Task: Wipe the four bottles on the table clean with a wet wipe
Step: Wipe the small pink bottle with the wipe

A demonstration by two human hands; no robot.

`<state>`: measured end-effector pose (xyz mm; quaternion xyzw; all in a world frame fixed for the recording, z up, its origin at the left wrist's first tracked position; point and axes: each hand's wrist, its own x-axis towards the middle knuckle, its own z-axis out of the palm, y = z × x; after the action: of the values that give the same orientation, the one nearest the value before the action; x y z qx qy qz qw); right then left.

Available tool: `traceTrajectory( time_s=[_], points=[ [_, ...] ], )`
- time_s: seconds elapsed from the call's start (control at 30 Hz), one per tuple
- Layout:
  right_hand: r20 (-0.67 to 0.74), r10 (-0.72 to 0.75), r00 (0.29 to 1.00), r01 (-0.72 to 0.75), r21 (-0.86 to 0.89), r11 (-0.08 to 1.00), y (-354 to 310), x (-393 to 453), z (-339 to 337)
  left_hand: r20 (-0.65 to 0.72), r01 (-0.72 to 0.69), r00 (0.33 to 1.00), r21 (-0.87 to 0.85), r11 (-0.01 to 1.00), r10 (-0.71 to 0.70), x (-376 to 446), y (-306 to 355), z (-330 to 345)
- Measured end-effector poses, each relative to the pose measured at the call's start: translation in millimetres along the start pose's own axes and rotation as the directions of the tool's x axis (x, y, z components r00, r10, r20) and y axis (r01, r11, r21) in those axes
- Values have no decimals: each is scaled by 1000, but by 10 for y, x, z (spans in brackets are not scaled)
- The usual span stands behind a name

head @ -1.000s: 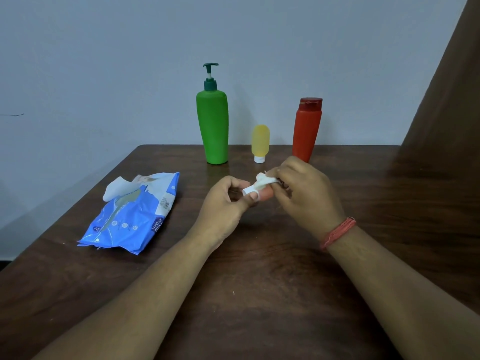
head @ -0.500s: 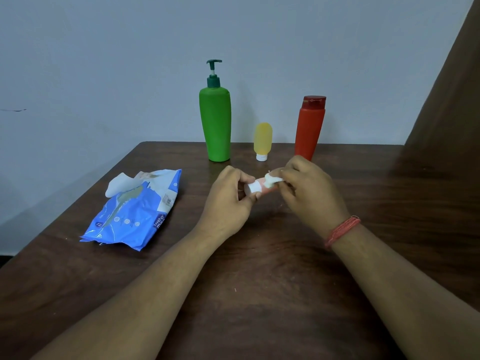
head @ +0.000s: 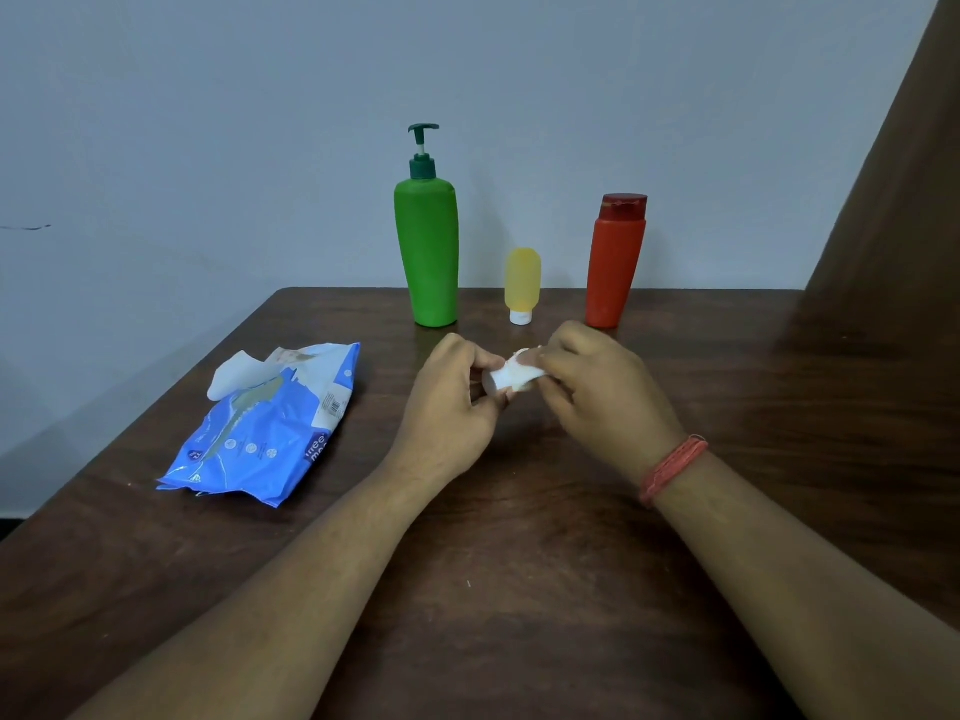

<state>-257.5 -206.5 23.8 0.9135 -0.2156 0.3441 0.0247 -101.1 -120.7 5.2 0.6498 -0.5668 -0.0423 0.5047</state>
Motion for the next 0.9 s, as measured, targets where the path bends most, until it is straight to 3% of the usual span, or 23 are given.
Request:
traceTrajectory(
  time_s=[0.1, 0.33, 0.57, 0.77, 0.9],
  points=[
    [0, -16, 1000, 16, -40, 999, 37, 16, 19, -1, 8, 1000, 5, 1000, -8, 5, 3, -6],
    [-120, 243, 963, -252, -63, 966, 369, -19, -33, -24, 79, 997, -15, 997, -79, 7, 30, -20],
    [6, -17, 1000, 17, -57, 998, 36, 23, 19, -7, 58, 998, -26, 998, -58, -2, 49, -49],
    [-127, 218, 968, -225, -40, 974, 338, -11, -34, -16, 111, 994, -32, 993, -111, -5, 88, -46],
    [-122, 228, 966, -231, -10, 973, 276, 0, -16, -16, 136, 991, -29, 990, -136, -2, 81, -51]
  ],
)
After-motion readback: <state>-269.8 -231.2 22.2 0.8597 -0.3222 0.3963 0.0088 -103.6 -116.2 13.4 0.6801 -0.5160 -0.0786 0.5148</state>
